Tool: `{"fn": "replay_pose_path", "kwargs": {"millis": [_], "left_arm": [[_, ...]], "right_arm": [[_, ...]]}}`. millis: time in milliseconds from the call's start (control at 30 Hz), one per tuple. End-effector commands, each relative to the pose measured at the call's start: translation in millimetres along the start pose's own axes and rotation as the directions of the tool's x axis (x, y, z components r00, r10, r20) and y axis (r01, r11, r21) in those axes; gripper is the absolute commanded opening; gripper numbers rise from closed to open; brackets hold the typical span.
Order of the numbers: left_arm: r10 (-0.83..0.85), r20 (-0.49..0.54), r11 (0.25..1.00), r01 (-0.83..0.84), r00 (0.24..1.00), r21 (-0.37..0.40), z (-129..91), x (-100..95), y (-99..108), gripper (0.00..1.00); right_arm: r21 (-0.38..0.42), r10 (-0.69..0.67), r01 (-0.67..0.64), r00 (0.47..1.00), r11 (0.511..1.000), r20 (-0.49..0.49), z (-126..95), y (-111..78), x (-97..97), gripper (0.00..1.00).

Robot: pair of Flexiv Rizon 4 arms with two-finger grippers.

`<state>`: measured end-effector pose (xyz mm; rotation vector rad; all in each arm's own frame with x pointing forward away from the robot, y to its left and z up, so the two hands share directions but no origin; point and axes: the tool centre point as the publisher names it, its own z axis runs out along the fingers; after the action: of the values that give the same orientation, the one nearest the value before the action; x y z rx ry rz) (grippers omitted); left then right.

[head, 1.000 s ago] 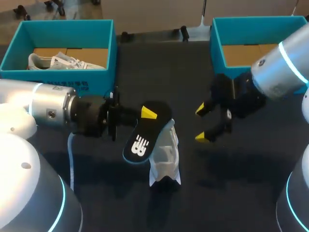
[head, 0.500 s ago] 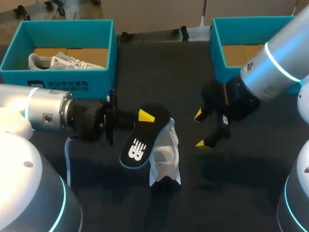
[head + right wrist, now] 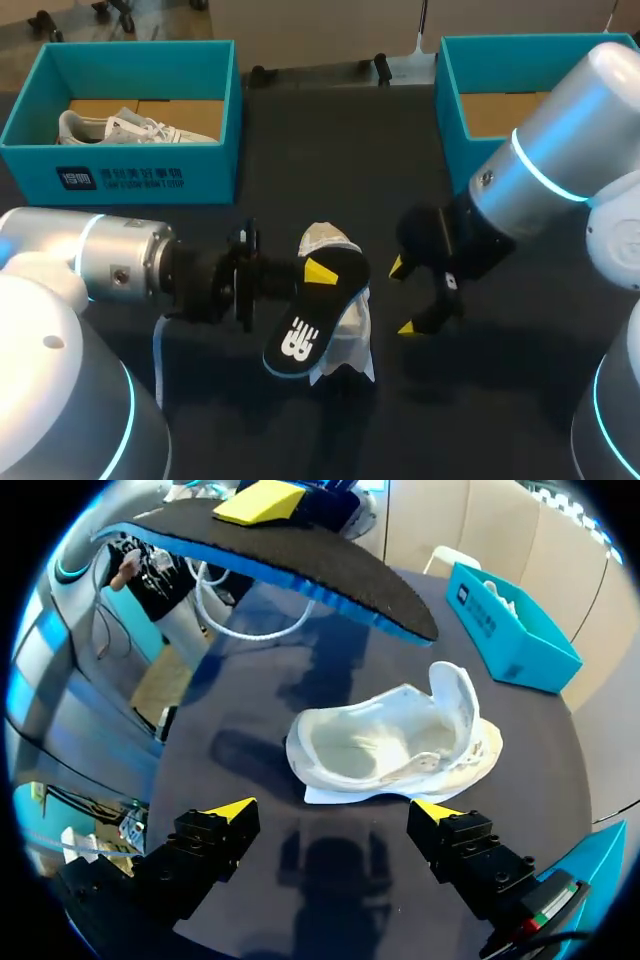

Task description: Take the shoe out of the shoebox, open the shoe tongue, remove and reinsert the insole, then place the shoe into the shoebox

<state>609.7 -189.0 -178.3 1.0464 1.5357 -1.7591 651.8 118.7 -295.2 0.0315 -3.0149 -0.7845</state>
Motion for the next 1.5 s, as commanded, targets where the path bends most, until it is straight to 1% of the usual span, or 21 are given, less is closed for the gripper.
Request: {"fn": "replay_pose_path", "kwargs": {"millis": [33,200,233,267,333,400,600,700,767,800,967,1267,1333,1500], "left_arm": [[0.001,0.001,1.0,-0.001,1.0,-0.005,0,0.5,-2,0.0],[0.001,0.001,1.0,-0.001,1.0,-0.005,0,0.5,-2,0.0],[-0.009,0.003,1.0,0.009,1.0,0.026,2,5.7,2,0.0],[-0.024,0.001,0.999,0.024,1.0,0.024,4,12.0,5,0.0],[-0.024,-0.016,0.999,0.025,1.0,0.031,4,23.7,10,0.0],[-0.039,-0.016,0.998,0.04,0.999,0.038,4,32.0,13,0.0],[-0.053,-0.008,0.997,0.053,0.999,0.053,2,47.0,20,0.0],[-0.072,0.025,0.997,0.072,0.997,0.027,0,49.6,26,0.0],[-0.088,0.041,0.996,0.087,0.995,0.026,-1,51.0,29,0.0],[-0.09,0.041,0.996,0.089,0.995,0.024,-1,52.0,29,0.0],[-0.117,0.036,0.993,0.117,0.992,0.023,-4,54.0,29,0.0],[-0.117,0.036,0.993,0.117,0.992,0.023,-4,54.0,29,0.0],[-0.117,0.036,0.993,0.117,0.992,0.023,-4,54.0,29,0.0],[-0.152,0.07,0.988,0.148,0.986,0.05,-5,57.8,38,0.0]], "right_arm": [[0.002,0.001,-0.001,1.0,1.0,-0.003,9,2.3,-3.9,1.0],[0.002,0.001,-0.001,1.0,1.0,-0.003,9,2.3,-3.9,1.0],[0.005,0.009,-0.009,1.0,1.0,-0.003,11,0.2,-5.6,1.0],[0.026,0.007,-0.007,1.0,1.0,-0.004,15,-1.2,-5.9,1.0],[0.024,0.004,-0.004,1.0,1.0,0.001,20,-2.9,-4.6,1.0],[0.039,-0.001,0.001,1.0,0.999,0.005,27,-4.0,-2.5,1.0],[0.058,0.01,-0.01,1.0,0.998,-0.004,46,-6.8,-4.2,1.0],[0.075,0.013,-0.013,1.0,0.997,-0.008,50,-5.6,-8.8,1.0],[0.078,0.011,-0.01,1.0,0.997,-0.006,52,-4.4,-11.5,1.0],[0.093,0.023,-0.023,1.0,0.995,-0.006,53,-4.2,-12.8,1.0],[0.108,0.032,-0.03,0.999,0.994,-0.008,56,-4.8,-17.0,1.0],[0.108,0.032,-0.03,0.999,0.994,-0.008,56,-4.8,-17.0,1.0],[0.116,0.029,-0.03,1.0,0.993,0.005,58,-4.2,-13.9,1.0],[0.14,0.039,-0.045,0.998,0.989,0.045,57,0.7,-6.9,1.0]]}}
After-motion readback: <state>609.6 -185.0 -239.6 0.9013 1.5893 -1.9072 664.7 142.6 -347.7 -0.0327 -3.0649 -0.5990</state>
